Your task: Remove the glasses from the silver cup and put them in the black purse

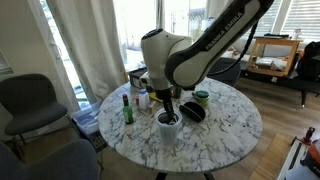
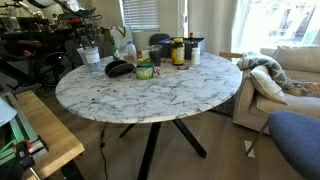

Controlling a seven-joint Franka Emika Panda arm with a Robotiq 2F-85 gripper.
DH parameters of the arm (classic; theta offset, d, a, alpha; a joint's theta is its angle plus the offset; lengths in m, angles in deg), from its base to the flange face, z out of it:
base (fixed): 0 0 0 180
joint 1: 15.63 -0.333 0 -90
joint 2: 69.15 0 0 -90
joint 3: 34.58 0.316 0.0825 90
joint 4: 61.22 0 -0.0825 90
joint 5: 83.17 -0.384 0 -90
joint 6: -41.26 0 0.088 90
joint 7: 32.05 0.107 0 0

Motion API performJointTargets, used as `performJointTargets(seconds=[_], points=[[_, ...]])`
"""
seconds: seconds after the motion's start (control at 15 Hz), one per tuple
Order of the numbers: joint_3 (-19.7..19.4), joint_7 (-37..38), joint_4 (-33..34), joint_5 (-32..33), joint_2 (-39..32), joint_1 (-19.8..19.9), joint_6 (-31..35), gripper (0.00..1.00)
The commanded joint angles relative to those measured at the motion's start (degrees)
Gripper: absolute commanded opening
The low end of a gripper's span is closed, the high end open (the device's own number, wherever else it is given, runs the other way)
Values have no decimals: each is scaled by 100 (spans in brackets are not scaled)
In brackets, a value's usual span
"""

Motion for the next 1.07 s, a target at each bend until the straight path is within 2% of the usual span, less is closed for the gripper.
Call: performJointTargets(seconds=[0.0,0.47,1.0], points=[[-48,47,221,198,-327,25,163,47],[6,90,272,128,-515,-49,104,47],[-42,657,-15,313,-332,-144,-78,49]])
